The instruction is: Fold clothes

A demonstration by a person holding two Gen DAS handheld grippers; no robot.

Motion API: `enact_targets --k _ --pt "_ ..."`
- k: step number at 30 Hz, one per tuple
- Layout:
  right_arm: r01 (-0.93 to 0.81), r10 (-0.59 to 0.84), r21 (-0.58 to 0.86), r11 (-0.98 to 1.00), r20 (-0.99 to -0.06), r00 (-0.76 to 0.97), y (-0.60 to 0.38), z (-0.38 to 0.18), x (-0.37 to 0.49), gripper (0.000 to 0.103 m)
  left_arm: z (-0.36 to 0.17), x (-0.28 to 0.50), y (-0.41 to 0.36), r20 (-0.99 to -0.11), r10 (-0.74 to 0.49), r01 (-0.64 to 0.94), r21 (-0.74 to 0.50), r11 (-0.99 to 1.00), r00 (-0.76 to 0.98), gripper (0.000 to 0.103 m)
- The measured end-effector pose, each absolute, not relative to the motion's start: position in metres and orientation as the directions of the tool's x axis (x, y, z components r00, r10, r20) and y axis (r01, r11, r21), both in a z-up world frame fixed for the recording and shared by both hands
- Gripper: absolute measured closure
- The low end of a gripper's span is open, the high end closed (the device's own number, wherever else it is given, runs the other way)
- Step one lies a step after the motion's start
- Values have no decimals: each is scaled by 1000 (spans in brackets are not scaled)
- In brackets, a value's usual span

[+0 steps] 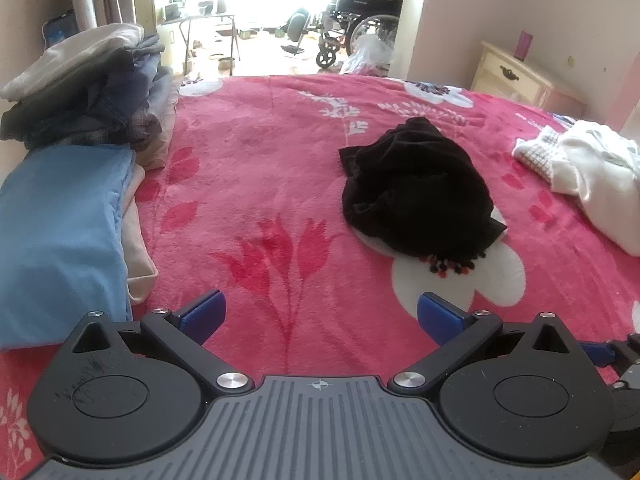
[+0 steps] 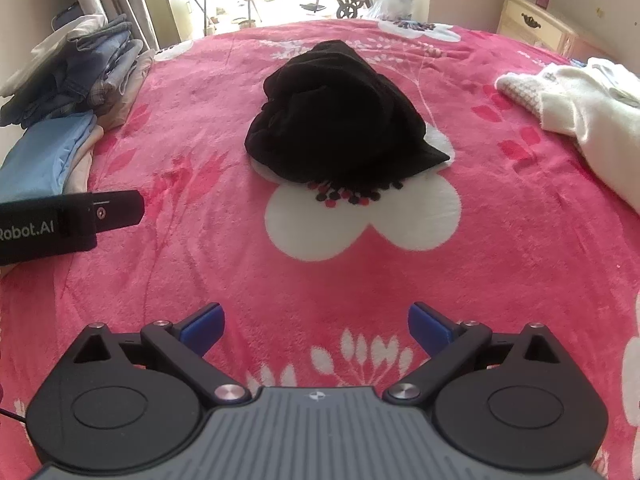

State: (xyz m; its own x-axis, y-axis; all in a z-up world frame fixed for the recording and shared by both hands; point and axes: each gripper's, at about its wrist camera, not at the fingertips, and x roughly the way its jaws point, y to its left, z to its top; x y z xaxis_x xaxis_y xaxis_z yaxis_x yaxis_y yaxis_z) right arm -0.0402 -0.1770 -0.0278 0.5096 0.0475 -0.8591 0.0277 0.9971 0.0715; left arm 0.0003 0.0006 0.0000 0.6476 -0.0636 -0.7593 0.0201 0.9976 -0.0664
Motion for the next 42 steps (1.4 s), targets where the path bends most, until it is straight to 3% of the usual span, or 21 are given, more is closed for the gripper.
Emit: enact_targets --k 42 --pt "66 5 45 997 -861 508 -178 -25 -39 2 -6 -6 8 -749 38 -73 -13 997 661 0"
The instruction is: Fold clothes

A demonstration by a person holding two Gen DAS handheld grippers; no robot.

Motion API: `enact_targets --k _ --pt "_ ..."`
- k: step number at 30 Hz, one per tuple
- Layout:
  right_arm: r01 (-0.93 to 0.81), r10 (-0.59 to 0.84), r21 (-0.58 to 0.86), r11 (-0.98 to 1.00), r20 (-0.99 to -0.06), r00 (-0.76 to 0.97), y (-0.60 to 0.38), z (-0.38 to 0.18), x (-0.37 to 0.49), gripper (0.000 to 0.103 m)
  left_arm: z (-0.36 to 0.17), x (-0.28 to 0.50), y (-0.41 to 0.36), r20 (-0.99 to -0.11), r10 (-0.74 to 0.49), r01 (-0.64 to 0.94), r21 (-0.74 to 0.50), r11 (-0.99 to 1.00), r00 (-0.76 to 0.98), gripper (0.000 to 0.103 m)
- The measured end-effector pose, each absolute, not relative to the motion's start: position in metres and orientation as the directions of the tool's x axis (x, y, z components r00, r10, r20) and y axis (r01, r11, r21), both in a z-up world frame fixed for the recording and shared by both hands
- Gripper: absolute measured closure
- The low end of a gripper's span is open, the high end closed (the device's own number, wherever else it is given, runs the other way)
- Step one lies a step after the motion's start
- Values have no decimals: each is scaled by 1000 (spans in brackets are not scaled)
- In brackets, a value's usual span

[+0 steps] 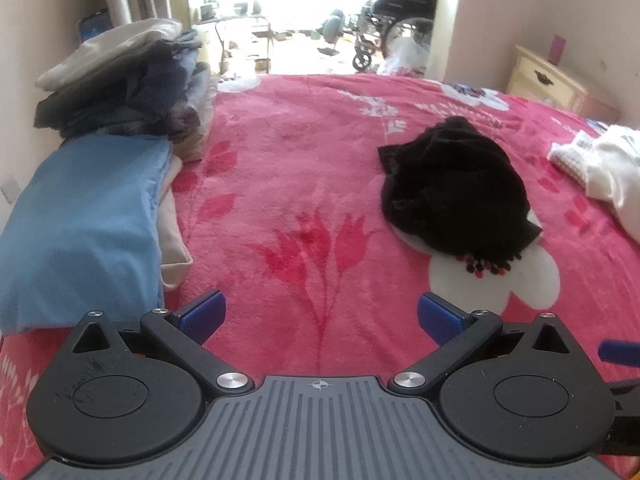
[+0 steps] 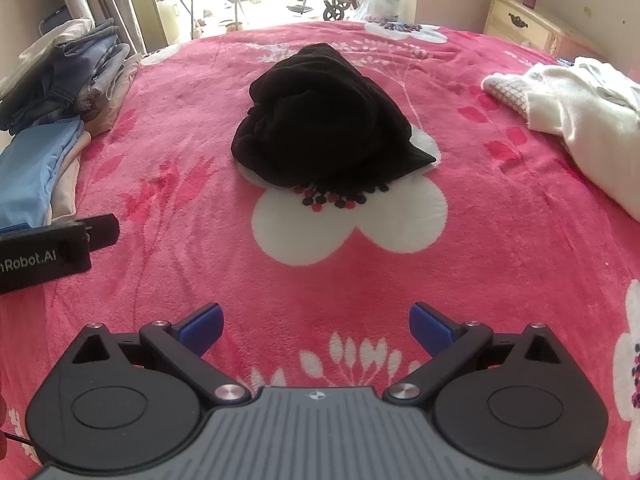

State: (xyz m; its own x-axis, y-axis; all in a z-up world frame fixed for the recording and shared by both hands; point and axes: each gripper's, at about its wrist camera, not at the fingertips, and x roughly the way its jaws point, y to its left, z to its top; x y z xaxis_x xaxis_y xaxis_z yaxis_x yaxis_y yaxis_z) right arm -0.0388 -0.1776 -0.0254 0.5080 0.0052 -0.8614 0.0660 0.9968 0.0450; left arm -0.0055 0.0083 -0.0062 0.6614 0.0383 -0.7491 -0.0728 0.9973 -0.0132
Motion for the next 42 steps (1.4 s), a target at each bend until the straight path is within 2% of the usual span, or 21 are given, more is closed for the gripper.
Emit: enact_targets --k 42 --pt "69 5 45 997 -868 497 -175 -26 -39 1 -10 -6 11 -768 31 -67 -15 998 639 0"
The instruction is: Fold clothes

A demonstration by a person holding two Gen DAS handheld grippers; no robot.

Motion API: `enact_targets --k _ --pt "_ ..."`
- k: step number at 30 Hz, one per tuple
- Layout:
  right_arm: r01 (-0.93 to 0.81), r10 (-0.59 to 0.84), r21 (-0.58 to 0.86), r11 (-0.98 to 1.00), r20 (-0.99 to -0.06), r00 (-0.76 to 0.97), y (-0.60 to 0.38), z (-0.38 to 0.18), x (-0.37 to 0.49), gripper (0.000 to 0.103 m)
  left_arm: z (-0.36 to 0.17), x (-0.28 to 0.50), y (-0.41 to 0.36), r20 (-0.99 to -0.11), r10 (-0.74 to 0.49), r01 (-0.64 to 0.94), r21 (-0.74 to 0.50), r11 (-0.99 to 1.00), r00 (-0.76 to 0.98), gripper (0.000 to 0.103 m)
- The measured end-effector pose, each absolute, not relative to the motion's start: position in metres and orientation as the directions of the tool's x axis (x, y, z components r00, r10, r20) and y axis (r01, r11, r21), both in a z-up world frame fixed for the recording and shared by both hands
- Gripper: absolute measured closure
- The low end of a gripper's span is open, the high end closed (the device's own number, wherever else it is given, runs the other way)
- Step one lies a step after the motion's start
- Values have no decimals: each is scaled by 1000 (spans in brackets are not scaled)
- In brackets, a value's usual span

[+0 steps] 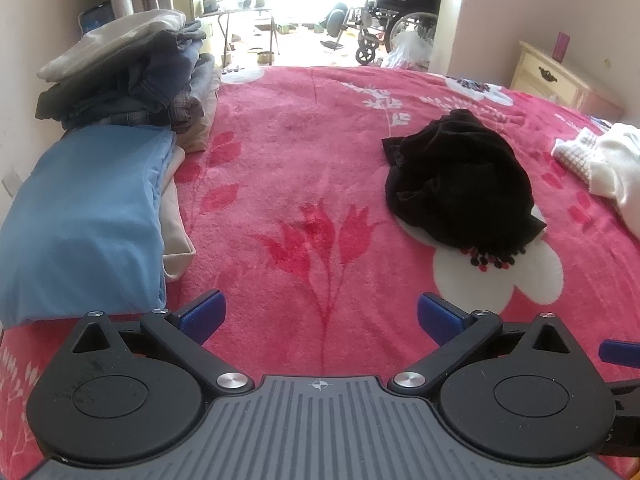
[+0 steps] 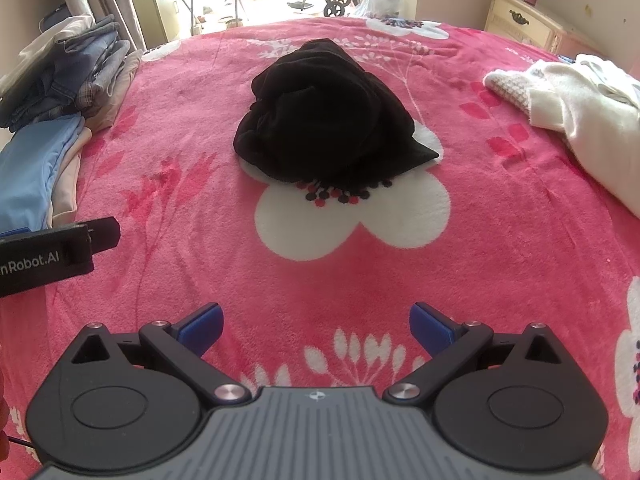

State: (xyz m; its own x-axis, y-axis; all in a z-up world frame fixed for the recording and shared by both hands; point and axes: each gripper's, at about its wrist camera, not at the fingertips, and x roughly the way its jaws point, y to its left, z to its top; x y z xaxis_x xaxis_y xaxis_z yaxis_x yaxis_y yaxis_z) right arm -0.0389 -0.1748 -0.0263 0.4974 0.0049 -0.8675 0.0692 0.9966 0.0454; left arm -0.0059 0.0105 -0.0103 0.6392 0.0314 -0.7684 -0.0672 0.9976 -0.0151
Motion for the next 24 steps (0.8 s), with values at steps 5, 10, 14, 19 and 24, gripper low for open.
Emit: enact_targets --k 5,10,14,19,24 --pt "69 5 45 997 -868 496 -174 -27 -39 1 -11 -6 11 -771 30 -67 -16 998 636 0" --pt "71 4 45 996 -869 495 -174 -28 -39 1 -11 -6 10 -770 30 -66 -16 998 637 0" --pt "70 3 43 997 -870 493 -173 -28 -39 1 -11 -5 10 -771 34 -70 -14 997 636 0" --pt "69 2 42 997 -870 494 -173 -28 -38 1 -12 -4 10 -770 28 -66 -19 998 638 0" --pt "71 3 44 997 -870 494 -174 -31 -39 1 -16 0 8 -762 -7 -37 -40 998 647 0"
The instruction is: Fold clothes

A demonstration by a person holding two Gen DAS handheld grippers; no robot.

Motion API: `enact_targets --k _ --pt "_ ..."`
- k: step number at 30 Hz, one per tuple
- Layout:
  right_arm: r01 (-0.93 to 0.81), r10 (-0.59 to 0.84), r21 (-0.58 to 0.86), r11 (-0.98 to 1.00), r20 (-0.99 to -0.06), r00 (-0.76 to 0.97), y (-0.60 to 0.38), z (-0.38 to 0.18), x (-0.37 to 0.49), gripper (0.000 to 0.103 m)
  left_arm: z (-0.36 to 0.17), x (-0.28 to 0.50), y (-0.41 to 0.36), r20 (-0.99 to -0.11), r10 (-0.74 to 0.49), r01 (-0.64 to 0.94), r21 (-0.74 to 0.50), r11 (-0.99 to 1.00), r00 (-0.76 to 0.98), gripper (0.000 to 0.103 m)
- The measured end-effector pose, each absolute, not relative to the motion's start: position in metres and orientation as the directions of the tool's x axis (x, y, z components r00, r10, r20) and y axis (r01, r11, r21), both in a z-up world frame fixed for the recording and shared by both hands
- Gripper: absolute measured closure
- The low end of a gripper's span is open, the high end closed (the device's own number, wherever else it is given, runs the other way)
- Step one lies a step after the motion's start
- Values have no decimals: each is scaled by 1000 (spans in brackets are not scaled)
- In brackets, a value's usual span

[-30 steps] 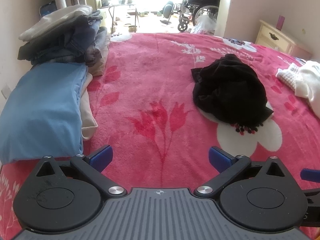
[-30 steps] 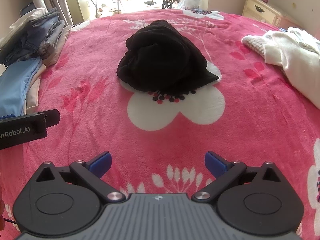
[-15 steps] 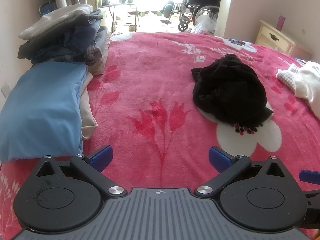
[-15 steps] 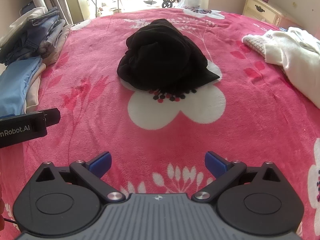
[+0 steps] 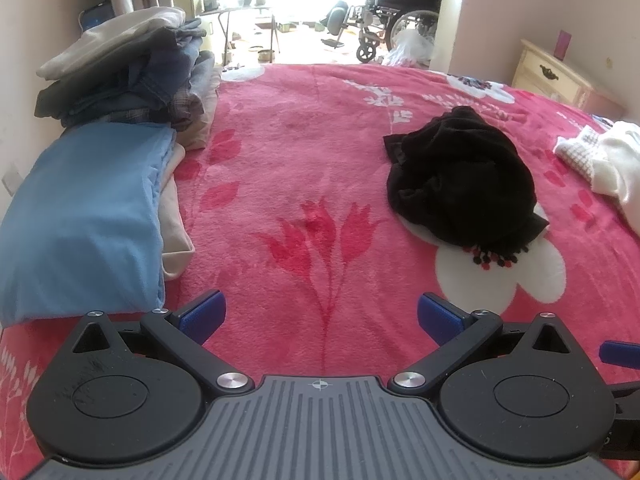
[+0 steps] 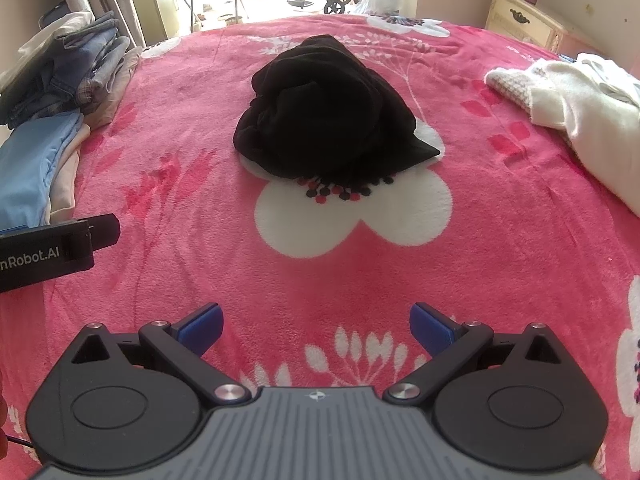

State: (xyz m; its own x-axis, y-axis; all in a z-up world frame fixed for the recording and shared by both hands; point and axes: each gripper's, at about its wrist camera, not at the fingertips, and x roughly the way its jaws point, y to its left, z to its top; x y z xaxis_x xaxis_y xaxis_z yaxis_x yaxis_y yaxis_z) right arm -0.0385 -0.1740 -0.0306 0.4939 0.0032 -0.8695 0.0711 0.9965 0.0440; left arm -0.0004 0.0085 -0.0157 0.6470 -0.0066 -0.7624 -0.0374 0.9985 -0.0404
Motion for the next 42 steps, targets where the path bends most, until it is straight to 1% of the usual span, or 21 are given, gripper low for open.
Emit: enact_targets --k 7,12,15,17,19,22,23,25,27,29,31,32,33,34,35,36,38,39,42 --pt "62 -5 32 998 -848 529 -180 -34 -35 1 -20 6 8 -748 -51 -1 -69 998 662 0" --pt "46 -5 28 999 -808 590 -193 -35 -25 1 -26 24 4 -718 -81 31 -83 996 691 0" --pt "27 -1 24 999 -727 687 -211 -27 -15 1 -30 39 4 -700 -120 66 -104 992 704 0" --pt "26 -8 18 1000 -653 757 -224 -17 -5 1 -33 51 3 -689 -172 108 -135 985 704 0" --pt "12 5 27 1000 -565 825 -236 -6 9 2 -39 66 -5 -675 -186 144 -118 982 714 0" --pt "-50 61 35 998 -478 876 -244 5 38 2 -47 88 -16 -654 -208 197 -92 976 727 0" --pt "-86 94 38 996 -467 880 -245 6 49 2 -50 95 -20 -647 -216 214 -83 973 731 0" --pt "-146 157 61 987 -478 864 -245 6 80 4 -56 109 -27 -633 -232 248 -65 967 738 2" --pt "-200 210 76 977 -504 838 -242 2 110 6 -61 124 -34 -620 -248 281 -46 959 745 7" --pt "-222 230 81 972 -543 807 -237 -7 137 13 -67 135 -41 -620 -272 310 -48 949 736 8" --pt "-248 253 91 965 -587 769 -233 -20 160 20 -72 146 -48 -621 -295 340 -49 939 726 17" --pt "-254 259 98 962 -616 744 -231 -27 169 24 -71 140 -56 -620 -314 361 -52 931 719 27" --pt "-260 265 106 960 -644 717 -229 -34 178 35 -75 143 -60 -625 -330 381 -55 923 708 35" --pt "-255 261 107 961 -662 703 -230 -41 181 49 -78 146 -63 -631 -345 400 -60 915 695 41" --pt "-251 256 109 962 -679 688 -230 -47 184 60 -81 148 -66 -634 -365 416 -75 906 682 56" --pt "-243 264 128 962 -679 685 -234 -51 181 81 -84 150 -68 -637 -385 432 -90 898 668 66" --pt "-226 273 158 961 -665 695 -242 -45 167 88 -83 143 -68 -633 -413 452 -110 885 655 73" --pt "-223 281 173 959 -654 702 -249 -39 156 89 -83 140 -68 -631 -426 461 -120 879 648 77" --pt "-219 312 223 950 -640 702 -264 -25 119 90 -79 120 -65 -629 -485 511 -159 845 607 82"
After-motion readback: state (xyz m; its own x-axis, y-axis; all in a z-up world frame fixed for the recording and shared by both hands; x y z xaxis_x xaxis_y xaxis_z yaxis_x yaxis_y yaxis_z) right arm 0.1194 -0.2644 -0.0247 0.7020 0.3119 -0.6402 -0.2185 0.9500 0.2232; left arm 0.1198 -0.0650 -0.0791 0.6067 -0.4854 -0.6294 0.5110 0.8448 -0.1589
